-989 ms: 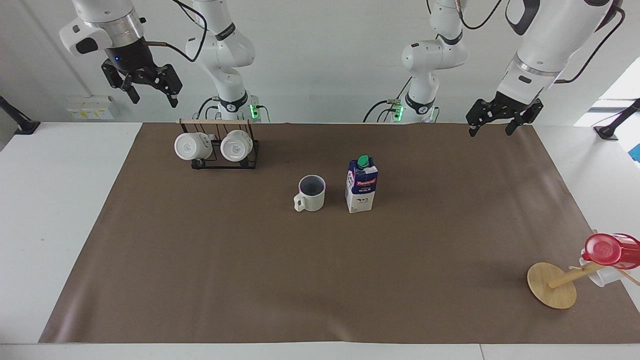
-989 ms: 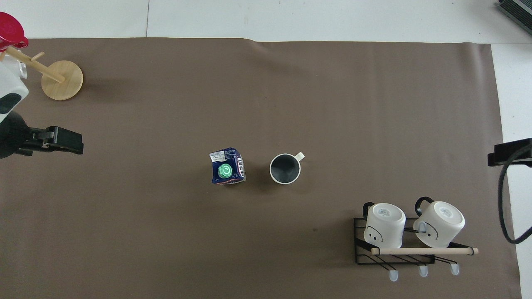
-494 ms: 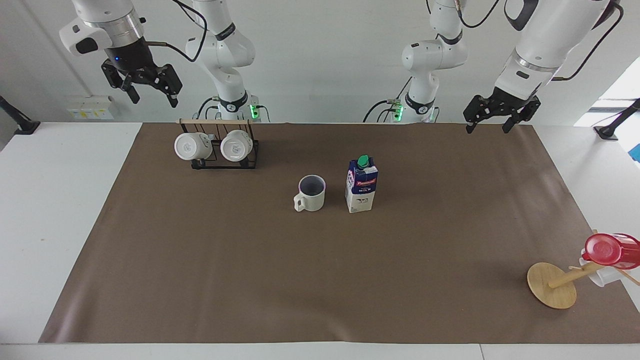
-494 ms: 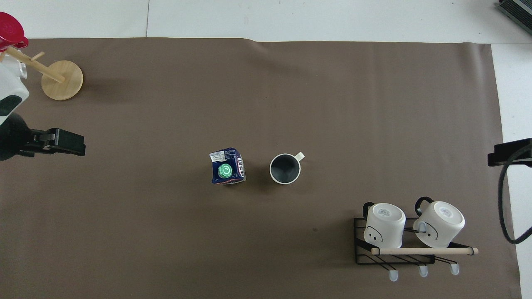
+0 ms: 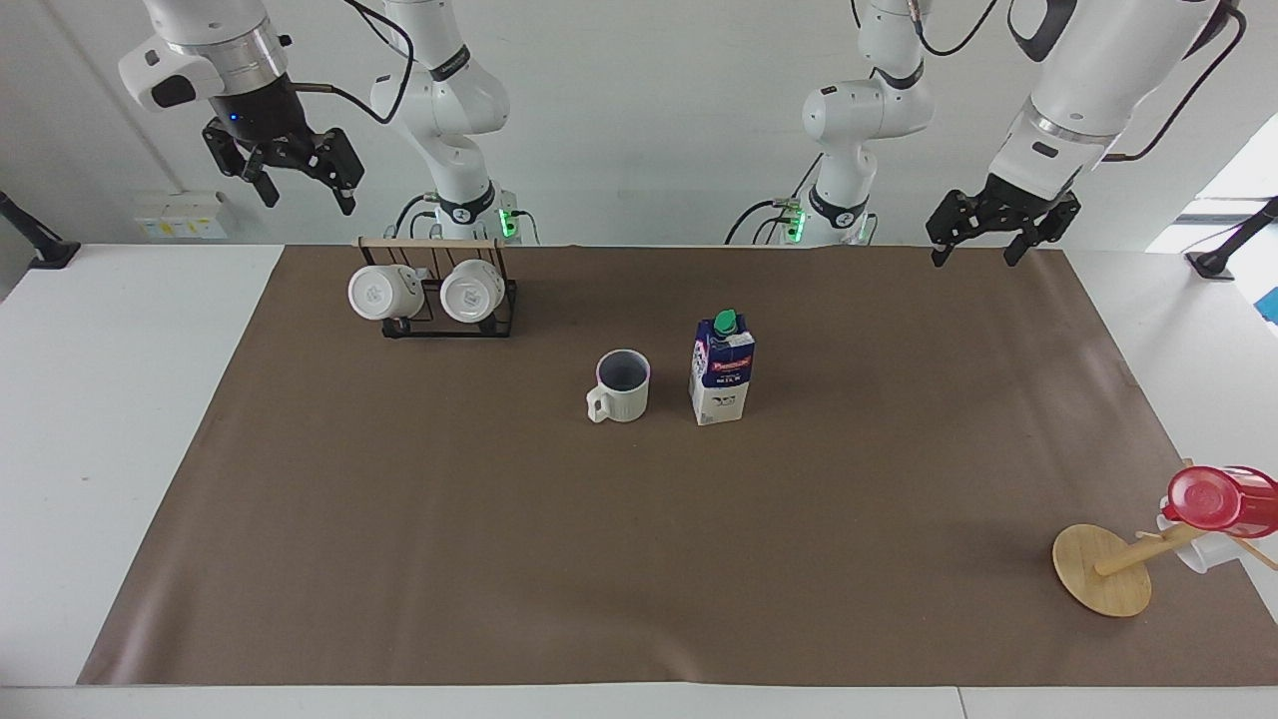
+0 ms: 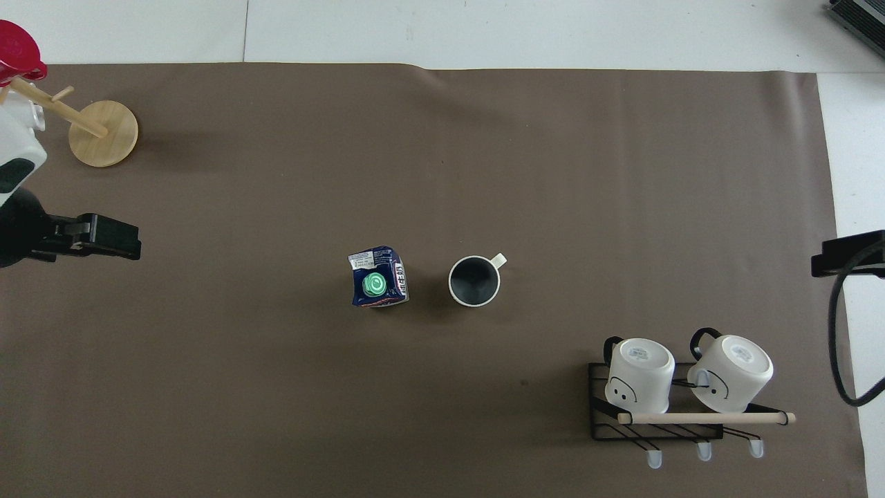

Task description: Place cup and milk on table

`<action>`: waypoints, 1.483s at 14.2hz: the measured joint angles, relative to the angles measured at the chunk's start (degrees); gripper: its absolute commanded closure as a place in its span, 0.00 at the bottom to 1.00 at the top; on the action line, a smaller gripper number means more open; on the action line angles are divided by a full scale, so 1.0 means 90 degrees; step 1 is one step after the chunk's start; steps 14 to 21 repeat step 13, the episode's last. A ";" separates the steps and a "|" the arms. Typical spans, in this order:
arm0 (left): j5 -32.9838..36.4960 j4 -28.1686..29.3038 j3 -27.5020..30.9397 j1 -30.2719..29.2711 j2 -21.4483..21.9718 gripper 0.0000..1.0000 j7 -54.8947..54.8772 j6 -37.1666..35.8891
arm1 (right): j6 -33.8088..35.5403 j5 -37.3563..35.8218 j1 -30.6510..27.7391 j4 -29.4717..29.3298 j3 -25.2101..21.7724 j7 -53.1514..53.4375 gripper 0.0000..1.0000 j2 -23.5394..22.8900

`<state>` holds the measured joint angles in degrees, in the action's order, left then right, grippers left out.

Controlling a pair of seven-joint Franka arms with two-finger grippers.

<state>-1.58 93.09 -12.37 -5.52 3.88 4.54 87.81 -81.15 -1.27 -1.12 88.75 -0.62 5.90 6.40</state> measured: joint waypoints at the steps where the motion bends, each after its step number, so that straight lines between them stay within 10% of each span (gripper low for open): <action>1: 0.0000 0.0000 -0.0001 0.0000 0.0000 0.00 0.0000 0.0000 | 0.0000 0.0000 0.0000 0.0000 0.0000 0.0000 0.00 0.0000; 21: -0.0010 0.0000 -0.0052 -0.0001 0.0034 0.00 -0.0018 -0.0049 | 0.0000 0.0000 0.0000 0.0000 0.0000 0.0000 0.00 0.0000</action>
